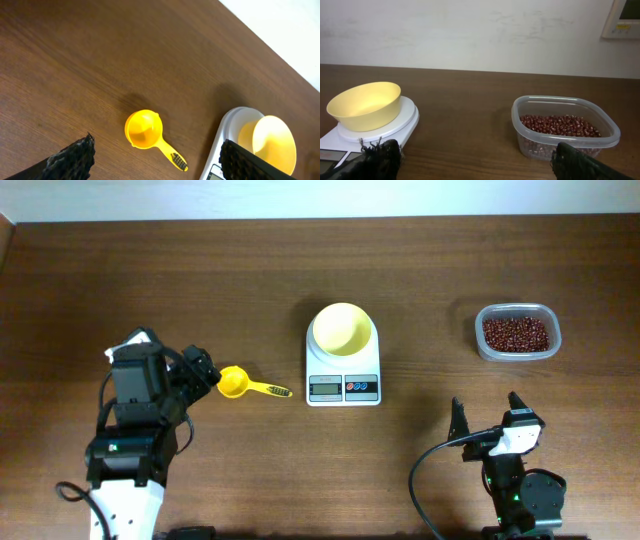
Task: Scoop item into bowl and weigh 50g on scale
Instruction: 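Move the left gripper to the yellow scoop and grasp its bowl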
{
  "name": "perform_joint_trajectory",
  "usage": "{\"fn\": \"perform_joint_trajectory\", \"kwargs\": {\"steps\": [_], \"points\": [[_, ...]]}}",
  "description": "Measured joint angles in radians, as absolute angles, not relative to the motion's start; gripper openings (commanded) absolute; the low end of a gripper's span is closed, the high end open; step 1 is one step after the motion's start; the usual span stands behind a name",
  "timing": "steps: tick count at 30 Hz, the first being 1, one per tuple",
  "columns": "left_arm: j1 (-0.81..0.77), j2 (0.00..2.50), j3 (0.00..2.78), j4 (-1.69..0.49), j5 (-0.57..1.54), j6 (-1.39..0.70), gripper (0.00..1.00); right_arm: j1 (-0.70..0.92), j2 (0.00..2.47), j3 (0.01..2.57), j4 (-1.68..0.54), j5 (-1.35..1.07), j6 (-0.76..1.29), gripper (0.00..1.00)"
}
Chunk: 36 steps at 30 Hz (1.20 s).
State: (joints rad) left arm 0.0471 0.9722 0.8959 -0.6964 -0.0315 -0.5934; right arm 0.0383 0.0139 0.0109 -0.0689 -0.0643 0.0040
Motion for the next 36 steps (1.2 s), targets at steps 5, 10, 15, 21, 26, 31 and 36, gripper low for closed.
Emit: {"fn": "perform_joint_trajectory", "kwargs": {"steps": [5,10,15,21,26,31,36], "points": [[0.047,1.051,0.896,-0.696,-0.035,-0.649,0.89,0.038,0.014,0.011,-0.069,-0.064,0.004,0.99],[0.047,1.129,0.896,-0.7,-0.035,-0.69,0.98,0.038,0.014,0.011,-0.069,-0.064,0.004,0.99],[0.047,1.2,0.896,-0.702,-0.035,-0.702,0.88,0.038,0.014,0.011,-0.069,-0.064,0.005,0.99],[0.047,1.233,0.896,-0.746,-0.03,-0.705,0.73,0.038,0.014,0.011,-0.069,-0.064,0.004,0.99],[0.047,1.256,0.896,-0.749,-0.022,-0.802,0.64,0.038,0.014,0.011,-0.069,-0.064,0.004,0.99],[0.047,1.414,0.894,-0.682,0.012,-0.897,0.52,0.038,0.014,0.011,-0.069,-0.064,0.005,0.99],[0.047,1.551,0.894,-0.61,0.083,-0.919,0.46,0.038,0.014,0.011,-0.069,-0.064,0.004,0.99]]}}
